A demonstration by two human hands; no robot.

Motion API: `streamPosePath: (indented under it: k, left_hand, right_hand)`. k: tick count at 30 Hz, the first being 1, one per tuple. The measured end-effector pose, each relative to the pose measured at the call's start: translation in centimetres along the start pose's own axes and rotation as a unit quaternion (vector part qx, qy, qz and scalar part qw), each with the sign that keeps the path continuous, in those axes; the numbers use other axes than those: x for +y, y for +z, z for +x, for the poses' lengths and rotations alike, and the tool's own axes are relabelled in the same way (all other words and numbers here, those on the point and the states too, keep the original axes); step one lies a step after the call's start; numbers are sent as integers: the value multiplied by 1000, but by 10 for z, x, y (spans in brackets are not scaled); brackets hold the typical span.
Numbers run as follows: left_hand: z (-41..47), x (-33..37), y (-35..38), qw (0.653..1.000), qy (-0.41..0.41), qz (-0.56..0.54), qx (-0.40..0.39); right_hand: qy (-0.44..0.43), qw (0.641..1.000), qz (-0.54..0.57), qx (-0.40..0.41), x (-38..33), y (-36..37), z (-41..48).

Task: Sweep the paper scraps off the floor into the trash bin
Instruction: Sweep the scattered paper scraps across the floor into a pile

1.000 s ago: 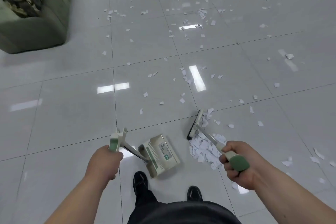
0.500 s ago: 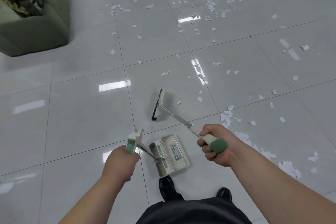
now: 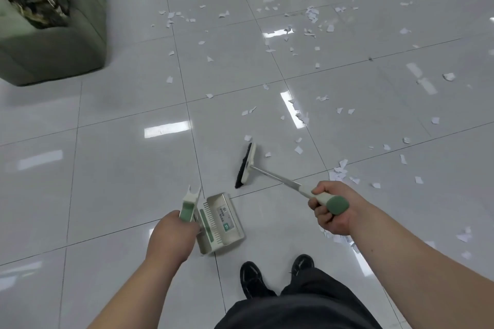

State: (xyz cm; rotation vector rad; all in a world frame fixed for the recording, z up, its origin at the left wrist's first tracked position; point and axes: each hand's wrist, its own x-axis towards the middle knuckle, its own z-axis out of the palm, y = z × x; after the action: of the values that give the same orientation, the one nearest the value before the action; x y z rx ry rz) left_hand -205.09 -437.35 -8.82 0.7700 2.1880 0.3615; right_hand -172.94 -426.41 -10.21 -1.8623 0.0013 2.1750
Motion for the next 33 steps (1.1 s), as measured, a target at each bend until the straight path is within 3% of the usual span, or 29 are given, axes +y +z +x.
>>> streamPosePath:
  k: [12,20,28,33]
  left_hand:
    - [32,61,21,997,47,53,-4]
    - [67,132,37,999,5,36,-24]
    - [89,203,59,998,-53,10,-9]
    - [104,238,74,998,-60,8,-6]
  right_hand:
    - [-72,991,77,78,-29,-81,-53]
    - [-89,996,26,3,-105,-62,-40]
    - [-28,995,-35,-86,-218,-21,35]
    - [7,995,-64,-81,-263,-21,71]
